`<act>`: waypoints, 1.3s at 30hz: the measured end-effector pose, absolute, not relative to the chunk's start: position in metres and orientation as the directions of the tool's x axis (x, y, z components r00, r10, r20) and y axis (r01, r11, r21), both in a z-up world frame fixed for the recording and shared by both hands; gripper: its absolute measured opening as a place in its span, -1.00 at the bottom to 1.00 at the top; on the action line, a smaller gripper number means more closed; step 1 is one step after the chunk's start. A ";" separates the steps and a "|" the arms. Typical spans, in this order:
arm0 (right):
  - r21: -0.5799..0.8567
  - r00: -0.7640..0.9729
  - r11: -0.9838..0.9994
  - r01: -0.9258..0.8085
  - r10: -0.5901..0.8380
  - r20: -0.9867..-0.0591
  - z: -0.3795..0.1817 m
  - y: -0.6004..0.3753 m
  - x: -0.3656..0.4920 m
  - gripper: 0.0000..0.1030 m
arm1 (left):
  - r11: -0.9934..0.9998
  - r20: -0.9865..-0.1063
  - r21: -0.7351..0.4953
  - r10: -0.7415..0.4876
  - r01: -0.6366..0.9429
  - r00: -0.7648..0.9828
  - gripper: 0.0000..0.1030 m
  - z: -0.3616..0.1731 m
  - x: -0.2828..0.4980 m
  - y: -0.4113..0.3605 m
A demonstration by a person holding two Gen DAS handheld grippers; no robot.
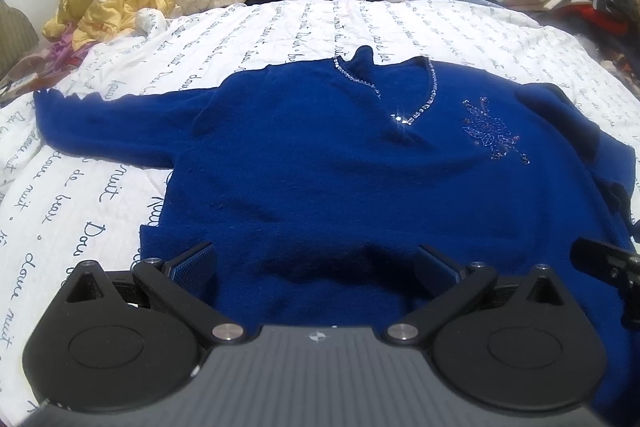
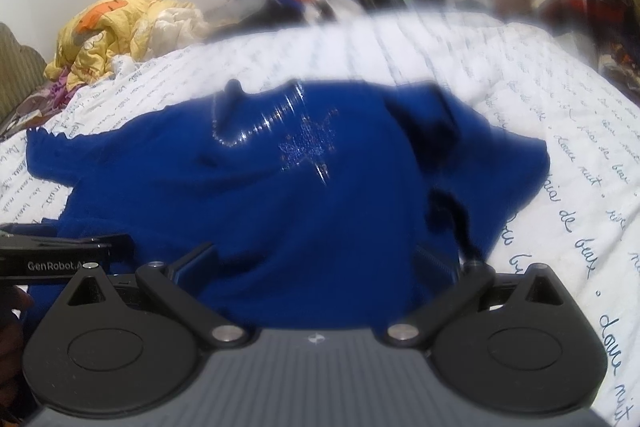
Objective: Fold small clothes
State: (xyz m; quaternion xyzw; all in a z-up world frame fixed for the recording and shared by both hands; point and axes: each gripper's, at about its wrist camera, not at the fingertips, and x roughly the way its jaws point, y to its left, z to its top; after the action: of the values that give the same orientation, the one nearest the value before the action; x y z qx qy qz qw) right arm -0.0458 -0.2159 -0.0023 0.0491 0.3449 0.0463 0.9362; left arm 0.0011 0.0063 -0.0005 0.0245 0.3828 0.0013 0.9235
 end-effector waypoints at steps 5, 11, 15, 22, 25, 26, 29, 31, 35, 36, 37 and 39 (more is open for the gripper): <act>0.096 0.770 0.993 -0.062 0.109 -0.628 -0.002 -0.213 -0.047 1.00 | 0.998 -0.705 0.062 0.032 0.017 0.708 1.00 0.001 0.003 0.004; 0.053 0.782 0.995 -0.087 0.101 -0.615 -0.001 -0.210 -0.049 1.00 | 0.997 -0.705 0.071 0.037 0.019 0.708 1.00 0.002 0.005 0.001; 0.079 0.774 0.992 -0.096 0.125 -0.621 -0.002 -0.212 -0.049 1.00 | 0.997 -0.707 0.072 0.038 0.018 0.706 1.00 0.002 0.005 0.000; 0.103 0.783 0.990 -0.100 0.142 -0.605 -0.001 -0.218 -0.051 1.00 | 0.997 -0.711 0.073 0.044 0.011 0.702 1.00 0.002 0.008 -0.001; 0.104 0.783 0.987 -0.123 0.161 -0.601 -0.001 -0.220 -0.052 1.00 | 0.997 -0.707 0.080 0.045 0.018 0.705 1.00 0.003 0.007 -0.003; 0.109 0.782 0.986 -0.130 0.169 -0.599 -0.002 -0.221 -0.052 1.00 | 0.996 -0.706 0.084 0.045 0.020 0.706 1.00 0.003 0.007 -0.004; 0.138 0.781 0.981 -0.137 0.193 -0.594 -0.002 -0.225 -0.053 1.00 | 0.996 -0.707 0.092 0.049 0.023 0.706 1.00 0.002 0.007 -0.007; 0.153 0.776 0.978 -0.141 0.205 -0.596 -0.002 -0.228 -0.053 1.00 | 0.996 -0.709 0.091 0.046 0.026 0.704 1.00 0.002 0.008 -0.008; 0.099 0.780 0.986 -0.130 0.164 -0.604 -0.002 -0.230 -0.052 1.00 | 0.995 -0.703 0.088 0.034 0.039 0.710 1.00 0.004 0.006 -0.011; 0.076 0.788 0.989 -0.126 0.147 -0.598 -0.002 -0.233 -0.053 1.00 | 0.995 -0.701 0.088 0.030 0.044 0.713 1.00 0.005 0.006 -0.012; 0.045 0.798 0.992 -0.115 0.119 -0.590 -0.001 -0.237 -0.054 1.00 | 0.995 -0.699 0.088 0.027 0.048 0.715 1.00 0.006 0.005 -0.013; 0.005 0.813 0.997 -0.083 0.071 -0.579 0.000 -0.247 -0.055 1.00 | 0.995 -0.698 0.088 0.024 0.053 0.715 1.00 0.006 0.005 -0.014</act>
State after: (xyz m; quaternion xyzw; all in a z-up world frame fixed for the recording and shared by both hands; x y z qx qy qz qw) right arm -0.0545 -0.2468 -0.0004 -0.0101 0.3035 0.0403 0.9519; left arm 0.0052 -0.0143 0.0058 0.0510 0.3771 -0.0080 0.9247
